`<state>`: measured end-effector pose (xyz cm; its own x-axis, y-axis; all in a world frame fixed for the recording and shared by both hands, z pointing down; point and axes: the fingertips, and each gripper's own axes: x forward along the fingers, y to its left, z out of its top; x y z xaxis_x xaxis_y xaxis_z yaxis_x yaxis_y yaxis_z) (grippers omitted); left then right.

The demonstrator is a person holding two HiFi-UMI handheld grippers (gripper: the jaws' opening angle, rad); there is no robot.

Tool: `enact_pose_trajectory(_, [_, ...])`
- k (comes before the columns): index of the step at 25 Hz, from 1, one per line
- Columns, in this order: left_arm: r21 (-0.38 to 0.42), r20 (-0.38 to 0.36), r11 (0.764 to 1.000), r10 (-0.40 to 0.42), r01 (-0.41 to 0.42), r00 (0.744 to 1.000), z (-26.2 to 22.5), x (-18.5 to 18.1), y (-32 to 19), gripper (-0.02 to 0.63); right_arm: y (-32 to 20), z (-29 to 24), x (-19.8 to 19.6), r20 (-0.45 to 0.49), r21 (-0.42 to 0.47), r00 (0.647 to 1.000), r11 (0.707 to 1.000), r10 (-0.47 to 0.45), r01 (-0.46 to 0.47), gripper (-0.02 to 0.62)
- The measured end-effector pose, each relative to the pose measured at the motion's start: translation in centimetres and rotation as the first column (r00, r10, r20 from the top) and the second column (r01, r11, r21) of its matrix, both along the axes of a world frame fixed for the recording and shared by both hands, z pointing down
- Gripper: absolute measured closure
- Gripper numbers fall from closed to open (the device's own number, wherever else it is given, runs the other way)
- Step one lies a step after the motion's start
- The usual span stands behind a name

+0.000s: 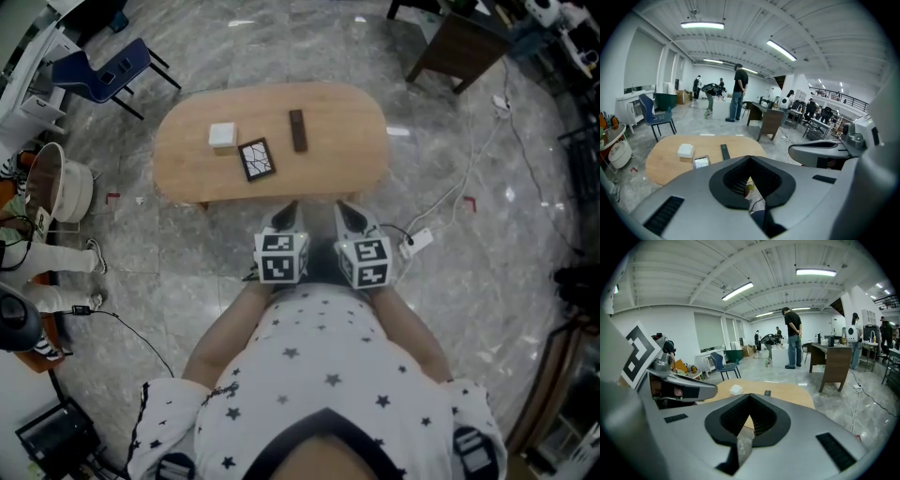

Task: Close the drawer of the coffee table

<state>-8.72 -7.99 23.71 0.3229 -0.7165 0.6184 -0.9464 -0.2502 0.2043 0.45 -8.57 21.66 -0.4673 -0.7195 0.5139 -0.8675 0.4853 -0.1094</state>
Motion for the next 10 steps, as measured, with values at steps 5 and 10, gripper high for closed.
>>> enact_pose_trajectory(5, [-0.003, 0.001, 1.000, 0.003, -0.003, 1.000, 0.00, 0.20, 0.05, 0.600, 0.21, -0.05, -0.05, 0.016, -0.022, 1.000, 1.000, 0.002, -0.001, 0.591])
enact_pose_trajectory(10, [-0.007, 0.005, 1.000, 0.006, -0.006, 1.000, 0.24, 0.45, -0.17, 0.600, 0.04, 0.42, 0.38, 0.016, -0.035, 1.000, 0.999, 0.002, -0.002, 0.591])
